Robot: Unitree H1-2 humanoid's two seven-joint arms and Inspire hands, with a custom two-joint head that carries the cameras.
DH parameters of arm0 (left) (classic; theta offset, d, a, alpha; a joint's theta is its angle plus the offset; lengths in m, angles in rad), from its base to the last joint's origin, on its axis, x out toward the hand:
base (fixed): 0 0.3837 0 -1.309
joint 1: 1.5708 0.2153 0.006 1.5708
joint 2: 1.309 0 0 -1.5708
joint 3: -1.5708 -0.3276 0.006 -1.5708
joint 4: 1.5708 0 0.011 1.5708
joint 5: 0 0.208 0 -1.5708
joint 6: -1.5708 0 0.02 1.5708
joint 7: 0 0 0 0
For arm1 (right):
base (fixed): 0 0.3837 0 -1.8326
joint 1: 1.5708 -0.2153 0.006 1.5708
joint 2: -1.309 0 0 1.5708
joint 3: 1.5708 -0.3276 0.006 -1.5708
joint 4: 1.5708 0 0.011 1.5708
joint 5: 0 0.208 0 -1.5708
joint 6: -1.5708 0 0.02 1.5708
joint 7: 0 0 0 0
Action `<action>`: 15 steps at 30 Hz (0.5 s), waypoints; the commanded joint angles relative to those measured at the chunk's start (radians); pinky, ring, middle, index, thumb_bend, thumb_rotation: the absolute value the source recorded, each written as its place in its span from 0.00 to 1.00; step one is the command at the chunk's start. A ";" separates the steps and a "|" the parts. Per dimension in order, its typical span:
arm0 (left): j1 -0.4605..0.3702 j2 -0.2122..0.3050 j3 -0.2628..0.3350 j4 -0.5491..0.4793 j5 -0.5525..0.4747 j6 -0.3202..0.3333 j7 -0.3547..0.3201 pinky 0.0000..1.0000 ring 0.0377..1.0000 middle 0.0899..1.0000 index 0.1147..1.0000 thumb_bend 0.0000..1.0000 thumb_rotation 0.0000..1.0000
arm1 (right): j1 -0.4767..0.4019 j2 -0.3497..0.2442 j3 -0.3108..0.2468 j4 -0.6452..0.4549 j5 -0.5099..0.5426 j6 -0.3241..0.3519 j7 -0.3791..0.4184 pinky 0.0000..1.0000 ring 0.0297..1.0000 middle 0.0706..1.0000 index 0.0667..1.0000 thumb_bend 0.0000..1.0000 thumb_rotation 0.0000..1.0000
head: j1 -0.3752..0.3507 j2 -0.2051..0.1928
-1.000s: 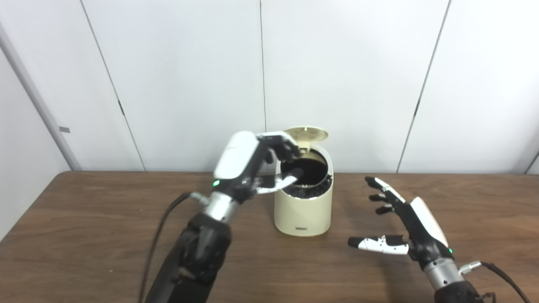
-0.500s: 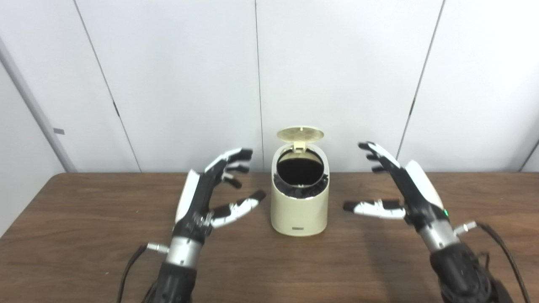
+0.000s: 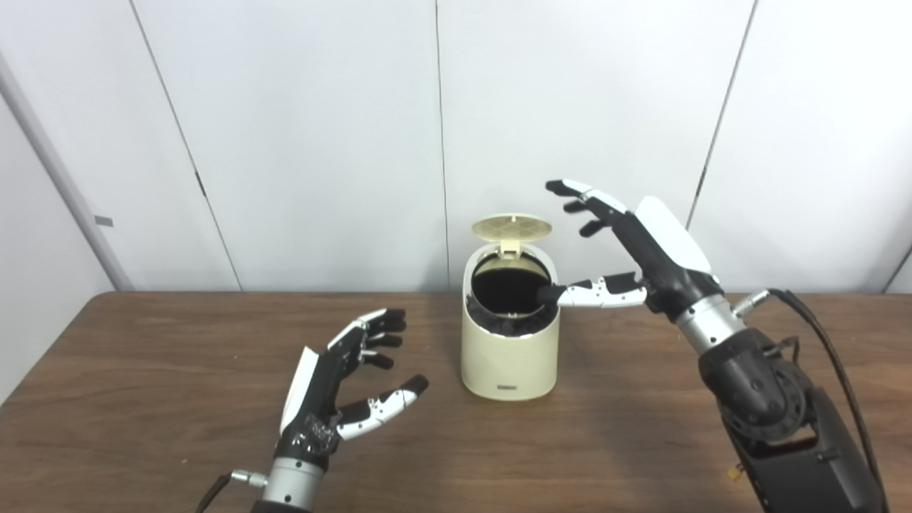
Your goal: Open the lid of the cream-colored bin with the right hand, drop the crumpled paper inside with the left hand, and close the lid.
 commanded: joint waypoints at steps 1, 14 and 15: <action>-0.010 0.012 0.006 -0.001 -0.003 -0.010 0.000 0.64 0.73 0.76 0.78 0.64 0.17 | -0.073 -0.018 0.009 -0.046 -0.037 0.024 0.020 0.64 0.83 0.88 0.87 0.73 0.60 | 0.001 0.002; 0.010 0.013 0.002 0.027 0.008 -0.011 0.002 0.62 0.73 0.78 0.79 0.63 0.13 | -0.125 -0.032 0.056 -0.037 -0.153 0.049 0.076 0.74 0.90 0.86 0.85 0.74 0.63 | 0.007 0.004; 0.011 0.012 0.002 0.027 0.007 -0.009 0.001 0.62 0.73 0.78 0.80 0.63 0.12 | -0.126 -0.032 0.056 -0.038 -0.158 0.053 0.083 0.77 0.91 0.87 0.86 0.74 0.64 | 0.008 0.004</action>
